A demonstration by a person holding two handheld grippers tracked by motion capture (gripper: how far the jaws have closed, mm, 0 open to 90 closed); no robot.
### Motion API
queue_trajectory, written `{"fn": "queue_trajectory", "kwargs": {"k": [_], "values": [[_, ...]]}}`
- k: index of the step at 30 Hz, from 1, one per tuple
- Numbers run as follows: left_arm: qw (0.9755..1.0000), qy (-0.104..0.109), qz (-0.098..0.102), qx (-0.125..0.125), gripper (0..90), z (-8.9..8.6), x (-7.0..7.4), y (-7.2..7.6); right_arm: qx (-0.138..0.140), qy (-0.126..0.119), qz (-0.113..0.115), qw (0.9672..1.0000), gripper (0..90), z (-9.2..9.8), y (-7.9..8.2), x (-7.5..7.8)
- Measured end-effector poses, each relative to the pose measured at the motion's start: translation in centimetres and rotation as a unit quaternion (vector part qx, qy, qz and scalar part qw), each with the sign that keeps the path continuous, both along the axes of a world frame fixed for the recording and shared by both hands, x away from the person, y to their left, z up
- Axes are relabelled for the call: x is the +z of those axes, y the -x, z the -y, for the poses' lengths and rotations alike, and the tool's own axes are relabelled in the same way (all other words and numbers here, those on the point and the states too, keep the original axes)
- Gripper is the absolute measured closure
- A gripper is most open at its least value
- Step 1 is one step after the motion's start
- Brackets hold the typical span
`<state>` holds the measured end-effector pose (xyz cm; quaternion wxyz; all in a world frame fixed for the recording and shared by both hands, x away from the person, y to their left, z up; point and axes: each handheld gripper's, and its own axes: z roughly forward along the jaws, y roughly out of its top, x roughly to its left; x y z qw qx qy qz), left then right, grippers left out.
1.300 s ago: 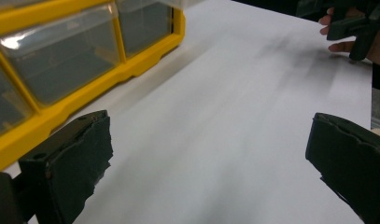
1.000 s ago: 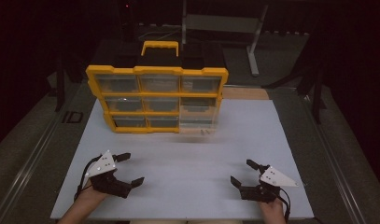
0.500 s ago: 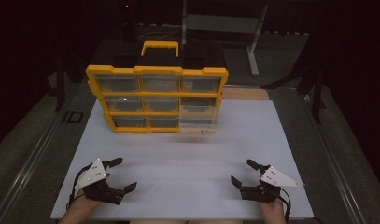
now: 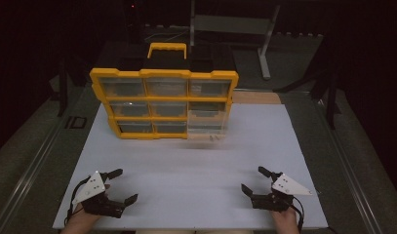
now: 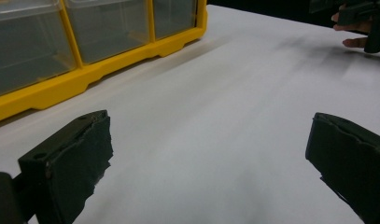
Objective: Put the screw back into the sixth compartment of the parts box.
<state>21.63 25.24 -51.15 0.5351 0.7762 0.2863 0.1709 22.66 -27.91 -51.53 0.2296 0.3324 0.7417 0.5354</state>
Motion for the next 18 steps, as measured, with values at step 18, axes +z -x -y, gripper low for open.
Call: {"fn": "queue_trajectory", "kwargs": {"k": [18], "values": [[0.9998,0.011,0.010,0.014,1.2,-0.81,-0.50,-0.25,0.002,0.002,-0.001,1.0000,10.6,0.05,-0.11,-0.09]]}}
